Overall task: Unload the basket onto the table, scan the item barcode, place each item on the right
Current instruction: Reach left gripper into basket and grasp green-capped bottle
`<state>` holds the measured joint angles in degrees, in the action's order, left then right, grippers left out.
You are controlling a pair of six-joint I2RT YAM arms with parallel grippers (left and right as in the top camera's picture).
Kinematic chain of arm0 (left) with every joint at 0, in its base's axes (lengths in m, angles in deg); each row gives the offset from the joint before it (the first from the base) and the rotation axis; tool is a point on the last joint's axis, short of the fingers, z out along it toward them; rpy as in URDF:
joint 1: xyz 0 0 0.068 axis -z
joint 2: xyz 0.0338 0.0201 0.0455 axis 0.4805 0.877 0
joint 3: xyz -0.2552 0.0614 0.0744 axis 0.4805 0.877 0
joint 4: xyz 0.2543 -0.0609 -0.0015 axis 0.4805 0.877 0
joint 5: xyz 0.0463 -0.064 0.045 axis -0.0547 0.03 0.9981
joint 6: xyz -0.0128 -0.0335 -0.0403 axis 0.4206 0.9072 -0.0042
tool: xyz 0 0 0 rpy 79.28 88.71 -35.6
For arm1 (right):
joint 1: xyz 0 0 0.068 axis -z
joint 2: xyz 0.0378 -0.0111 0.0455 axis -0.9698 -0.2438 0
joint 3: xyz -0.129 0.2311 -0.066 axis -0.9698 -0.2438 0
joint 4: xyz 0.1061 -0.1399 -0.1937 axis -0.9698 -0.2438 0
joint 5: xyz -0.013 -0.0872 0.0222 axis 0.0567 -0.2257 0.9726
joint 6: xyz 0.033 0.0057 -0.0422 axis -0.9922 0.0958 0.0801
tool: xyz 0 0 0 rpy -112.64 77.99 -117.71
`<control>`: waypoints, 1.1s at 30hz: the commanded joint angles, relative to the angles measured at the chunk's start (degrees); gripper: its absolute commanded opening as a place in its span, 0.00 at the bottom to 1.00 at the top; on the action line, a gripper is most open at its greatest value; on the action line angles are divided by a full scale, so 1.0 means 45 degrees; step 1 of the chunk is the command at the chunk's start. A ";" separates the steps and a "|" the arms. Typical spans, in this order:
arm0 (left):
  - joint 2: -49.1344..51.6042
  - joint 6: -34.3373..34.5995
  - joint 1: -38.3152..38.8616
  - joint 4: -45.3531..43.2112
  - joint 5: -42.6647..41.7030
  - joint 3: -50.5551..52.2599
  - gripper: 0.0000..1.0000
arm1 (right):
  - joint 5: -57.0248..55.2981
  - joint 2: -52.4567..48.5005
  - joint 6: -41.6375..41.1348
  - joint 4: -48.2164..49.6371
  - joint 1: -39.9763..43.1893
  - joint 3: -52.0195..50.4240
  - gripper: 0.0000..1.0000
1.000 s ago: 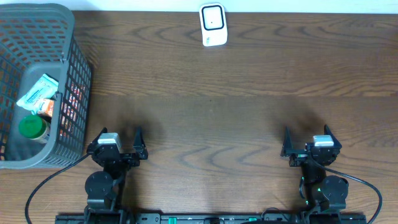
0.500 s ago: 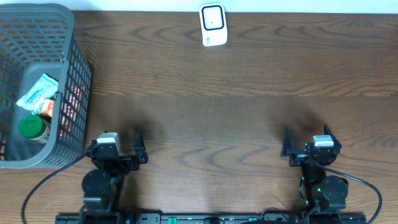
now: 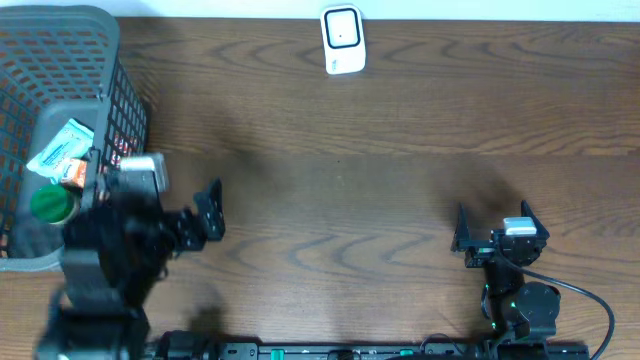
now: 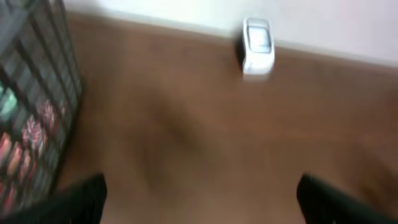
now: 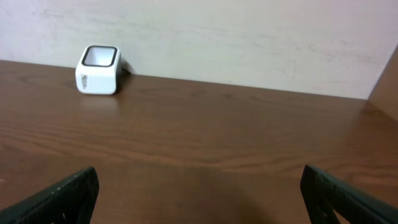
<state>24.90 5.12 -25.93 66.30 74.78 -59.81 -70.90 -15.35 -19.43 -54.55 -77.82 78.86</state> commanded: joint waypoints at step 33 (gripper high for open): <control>1.3469 0.1739 -1.0584 0.8699 0.2021 -1.2220 0.98 | 0.0019 0.0019 -0.0194 -0.0034 0.0170 -0.0029 0.99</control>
<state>83.35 14.23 -72.92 106.19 83.56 -114.62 -70.90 -15.48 -19.43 -54.55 -77.82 78.86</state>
